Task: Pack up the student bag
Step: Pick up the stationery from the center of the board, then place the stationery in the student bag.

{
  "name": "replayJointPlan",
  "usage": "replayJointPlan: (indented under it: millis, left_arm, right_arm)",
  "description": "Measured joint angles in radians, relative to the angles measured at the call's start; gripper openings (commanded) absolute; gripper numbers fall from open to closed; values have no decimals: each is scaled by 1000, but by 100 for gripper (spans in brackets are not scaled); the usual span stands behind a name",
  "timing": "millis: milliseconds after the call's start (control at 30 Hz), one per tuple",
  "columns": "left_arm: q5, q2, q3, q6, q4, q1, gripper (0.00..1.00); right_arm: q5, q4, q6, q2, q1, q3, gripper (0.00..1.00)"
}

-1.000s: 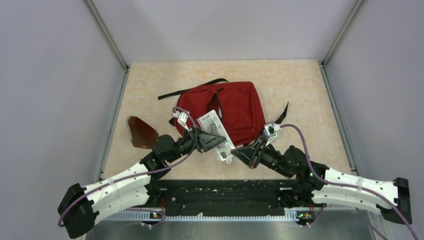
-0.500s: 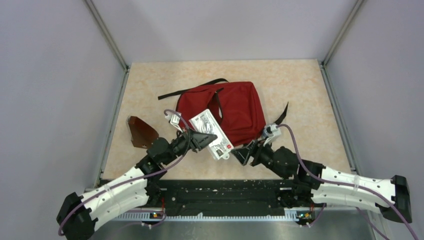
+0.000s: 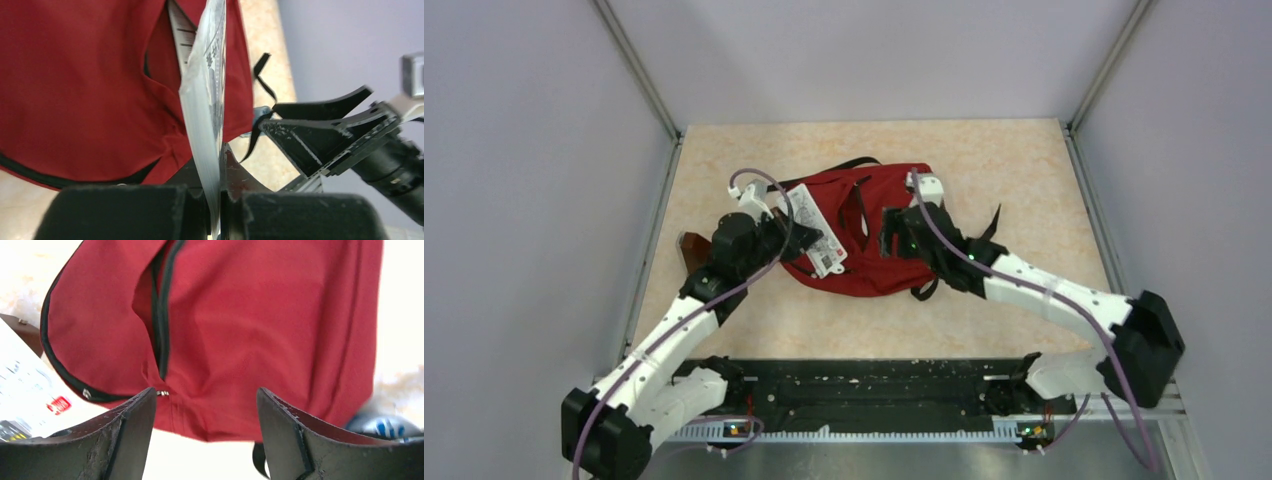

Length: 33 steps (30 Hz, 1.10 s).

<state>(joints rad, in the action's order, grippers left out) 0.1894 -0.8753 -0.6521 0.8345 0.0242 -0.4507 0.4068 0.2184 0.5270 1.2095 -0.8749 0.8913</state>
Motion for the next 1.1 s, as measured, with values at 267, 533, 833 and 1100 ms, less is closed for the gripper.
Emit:
replayJointPlan:
  millis: [267,533,833,1100]
  left_arm:
    - [108,-158,-78,-108,110,91,0]
    - [253,-274,-146,-175,137,148,0]
    - [502,-554,-329,-276,215,152,0]
    - [715,-783,-475,-292,248,152,0]
  right_arm:
    - [-29,24,-182,344,14,320,71]
    - [-11,46,-277,498,23,410,18]
    - [39,48,-301,515,27,426,0]
    - [14,-6,-308,438,28,384,0]
